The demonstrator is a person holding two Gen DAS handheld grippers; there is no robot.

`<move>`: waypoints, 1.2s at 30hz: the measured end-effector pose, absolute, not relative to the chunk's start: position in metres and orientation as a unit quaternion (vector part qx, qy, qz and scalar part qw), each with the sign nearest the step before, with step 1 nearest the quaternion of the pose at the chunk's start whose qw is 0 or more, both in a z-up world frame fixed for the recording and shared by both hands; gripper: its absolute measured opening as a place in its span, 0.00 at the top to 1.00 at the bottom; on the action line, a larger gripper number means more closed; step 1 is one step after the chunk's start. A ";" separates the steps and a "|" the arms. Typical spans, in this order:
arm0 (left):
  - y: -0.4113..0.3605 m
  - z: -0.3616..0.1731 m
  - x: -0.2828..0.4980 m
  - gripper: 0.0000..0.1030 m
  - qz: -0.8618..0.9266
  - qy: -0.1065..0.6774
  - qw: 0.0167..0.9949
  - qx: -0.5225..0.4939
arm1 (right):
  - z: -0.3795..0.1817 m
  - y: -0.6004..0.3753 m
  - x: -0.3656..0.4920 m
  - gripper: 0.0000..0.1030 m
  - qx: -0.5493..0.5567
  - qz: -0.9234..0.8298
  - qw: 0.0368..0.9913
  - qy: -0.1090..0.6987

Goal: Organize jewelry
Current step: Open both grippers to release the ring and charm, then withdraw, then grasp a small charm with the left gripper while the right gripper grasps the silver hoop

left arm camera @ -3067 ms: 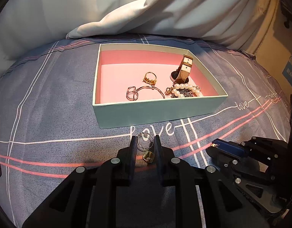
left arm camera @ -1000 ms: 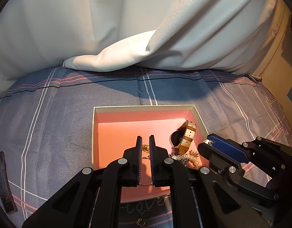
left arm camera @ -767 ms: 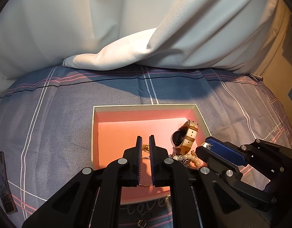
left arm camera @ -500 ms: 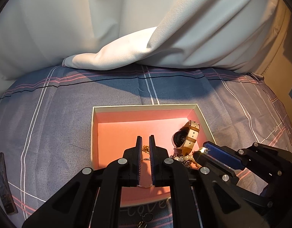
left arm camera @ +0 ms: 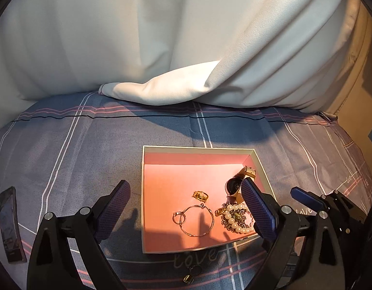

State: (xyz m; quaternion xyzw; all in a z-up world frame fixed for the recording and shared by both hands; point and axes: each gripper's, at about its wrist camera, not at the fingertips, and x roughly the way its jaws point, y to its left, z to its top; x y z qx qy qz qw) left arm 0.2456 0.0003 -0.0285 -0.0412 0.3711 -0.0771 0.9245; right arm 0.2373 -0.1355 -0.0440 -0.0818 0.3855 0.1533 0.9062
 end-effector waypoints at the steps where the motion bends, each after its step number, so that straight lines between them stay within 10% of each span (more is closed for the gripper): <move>1: 0.001 -0.031 0.239 0.11 -0.079 0.374 0.923 -0.040 | -0.047 -0.140 0.232 0.30 -0.075 0.152 0.905 0.389; 8: -0.009 -0.095 0.191 0.18 -0.102 0.434 0.895 0.021 | -0.090 -0.152 0.194 0.30 -0.052 0.156 0.883 0.439; 16: -0.016 -0.127 0.183 0.57 -0.101 0.438 0.890 0.082 | -0.110 -0.141 0.182 0.30 -0.042 0.172 0.872 0.455; 20: -0.005 -0.126 0.185 0.92 -0.107 0.433 0.893 0.061 | -0.116 -0.123 0.184 0.30 -0.051 0.191 0.865 0.461; 36: 0.040 -0.104 0.175 0.96 -0.102 0.426 0.899 -0.017 | -0.115 -0.051 0.206 0.31 -0.074 0.251 0.850 0.458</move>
